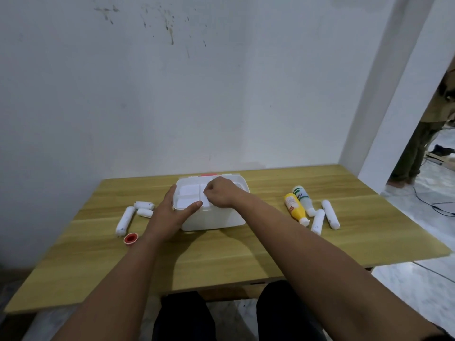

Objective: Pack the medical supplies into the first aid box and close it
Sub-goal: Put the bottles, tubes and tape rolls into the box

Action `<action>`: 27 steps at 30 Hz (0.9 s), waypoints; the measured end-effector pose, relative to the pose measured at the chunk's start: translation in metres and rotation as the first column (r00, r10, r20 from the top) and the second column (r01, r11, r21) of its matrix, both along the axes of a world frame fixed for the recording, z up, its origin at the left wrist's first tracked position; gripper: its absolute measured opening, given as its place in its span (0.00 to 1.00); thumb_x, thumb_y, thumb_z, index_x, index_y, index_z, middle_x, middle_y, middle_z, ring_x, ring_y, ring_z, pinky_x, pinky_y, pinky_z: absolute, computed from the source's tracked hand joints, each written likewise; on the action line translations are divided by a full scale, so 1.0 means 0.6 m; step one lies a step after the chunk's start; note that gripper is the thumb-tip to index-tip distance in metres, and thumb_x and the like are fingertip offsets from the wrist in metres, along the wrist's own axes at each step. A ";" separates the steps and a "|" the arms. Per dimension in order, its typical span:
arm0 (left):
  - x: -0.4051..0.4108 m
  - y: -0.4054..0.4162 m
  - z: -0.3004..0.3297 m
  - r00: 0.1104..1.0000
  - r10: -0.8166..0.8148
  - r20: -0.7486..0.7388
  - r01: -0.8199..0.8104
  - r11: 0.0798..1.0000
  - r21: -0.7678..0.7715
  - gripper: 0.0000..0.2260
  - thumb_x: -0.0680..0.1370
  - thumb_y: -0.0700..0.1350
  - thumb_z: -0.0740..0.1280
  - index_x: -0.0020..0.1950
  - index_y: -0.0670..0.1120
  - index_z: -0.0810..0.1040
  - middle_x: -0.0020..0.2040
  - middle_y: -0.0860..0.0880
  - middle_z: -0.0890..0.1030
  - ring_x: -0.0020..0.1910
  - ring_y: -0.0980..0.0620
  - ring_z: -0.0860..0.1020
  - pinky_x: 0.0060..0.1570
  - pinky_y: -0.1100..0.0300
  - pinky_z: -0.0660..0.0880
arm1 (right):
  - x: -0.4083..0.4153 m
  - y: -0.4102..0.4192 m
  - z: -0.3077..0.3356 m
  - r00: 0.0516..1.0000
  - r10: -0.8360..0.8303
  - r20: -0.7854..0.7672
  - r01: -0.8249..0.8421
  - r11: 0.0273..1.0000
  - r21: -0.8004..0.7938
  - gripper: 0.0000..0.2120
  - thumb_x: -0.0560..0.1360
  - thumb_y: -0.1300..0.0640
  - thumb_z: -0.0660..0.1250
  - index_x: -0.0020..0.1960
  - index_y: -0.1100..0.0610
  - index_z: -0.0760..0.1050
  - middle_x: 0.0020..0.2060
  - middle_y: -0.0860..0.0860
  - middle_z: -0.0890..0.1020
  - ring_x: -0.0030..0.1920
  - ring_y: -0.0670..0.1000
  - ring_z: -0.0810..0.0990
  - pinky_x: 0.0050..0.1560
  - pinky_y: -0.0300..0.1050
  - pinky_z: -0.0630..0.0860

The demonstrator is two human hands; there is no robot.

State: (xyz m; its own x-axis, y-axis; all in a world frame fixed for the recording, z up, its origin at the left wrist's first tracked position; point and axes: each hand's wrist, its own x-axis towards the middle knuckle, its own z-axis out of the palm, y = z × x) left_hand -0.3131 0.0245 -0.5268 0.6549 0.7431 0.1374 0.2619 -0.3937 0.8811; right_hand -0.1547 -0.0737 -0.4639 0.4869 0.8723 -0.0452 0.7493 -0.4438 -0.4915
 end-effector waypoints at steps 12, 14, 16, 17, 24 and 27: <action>-0.001 0.001 0.001 1.000 0.004 -0.028 -0.005 1.000 -0.010 0.47 0.70 0.69 0.74 0.83 0.58 0.57 0.80 0.53 0.67 0.76 0.47 0.68 0.71 0.46 0.70 | 0.131 -0.140 0.017 0.868 -0.441 0.229 0.419 0.897 0.139 0.09 0.73 0.61 0.61 0.47 0.58 0.79 0.42 0.53 0.82 0.46 0.58 0.81 0.42 0.47 0.76; 0.000 -0.001 0.003 1.000 0.007 -0.024 -0.008 1.000 -0.011 0.46 0.71 0.68 0.74 0.83 0.58 0.57 0.79 0.53 0.67 0.75 0.47 0.68 0.70 0.46 0.70 | 0.142 -0.153 -0.011 0.923 -0.323 0.208 0.349 0.931 -0.105 0.10 0.74 0.61 0.63 0.50 0.59 0.82 0.45 0.53 0.84 0.48 0.56 0.82 0.49 0.48 0.80; 0.001 -0.005 0.006 1.000 0.005 -0.021 -0.005 1.000 0.001 0.44 0.72 0.66 0.74 0.83 0.57 0.57 0.79 0.53 0.67 0.75 0.47 0.68 0.69 0.47 0.70 | 0.134 -0.156 -0.040 0.978 -0.153 0.141 0.189 0.936 -0.296 0.13 0.74 0.59 0.68 0.57 0.56 0.84 0.53 0.52 0.85 0.53 0.53 0.82 0.57 0.48 0.80; 0.001 -0.008 0.008 1.000 0.003 -0.023 -0.003 1.000 0.005 0.44 0.73 0.65 0.74 0.83 0.57 0.57 0.79 0.52 0.67 0.76 0.46 0.67 0.69 0.47 0.69 | 0.127 -0.155 -0.053 0.986 -0.092 0.136 0.135 0.929 -0.344 0.15 0.73 0.57 0.72 0.60 0.54 0.84 0.55 0.51 0.85 0.53 0.52 0.81 0.58 0.48 0.80; -0.002 -0.008 0.007 1.000 -0.010 -0.016 0.010 1.000 0.003 0.42 0.72 0.66 0.74 0.82 0.59 0.59 0.78 0.55 0.69 0.74 0.48 0.69 0.68 0.48 0.70 | 0.135 -0.160 -0.059 0.957 -0.145 0.251 0.205 0.951 -0.231 0.15 0.76 0.45 0.73 0.55 0.54 0.85 0.50 0.52 0.86 0.52 0.54 0.83 0.53 0.49 0.81; -0.004 -0.002 0.005 1.000 -0.022 -0.022 0.022 1.000 0.007 0.44 0.68 0.72 0.72 0.81 0.62 0.61 0.76 0.58 0.71 0.72 0.50 0.71 0.67 0.47 0.73 | 0.155 -0.164 -0.011 0.935 -0.275 0.224 0.291 0.956 -0.042 0.11 0.76 0.47 0.72 0.50 0.55 0.85 0.43 0.51 0.87 0.46 0.51 0.84 0.48 0.48 0.82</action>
State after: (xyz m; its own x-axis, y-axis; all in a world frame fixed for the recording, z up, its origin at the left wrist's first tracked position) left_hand -0.3152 0.0233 -0.5236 0.6739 0.7276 0.1283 0.2726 -0.4063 0.8721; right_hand -0.0620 -0.1719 -0.4706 0.7184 0.6951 0.0285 0.6710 -0.6815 -0.2920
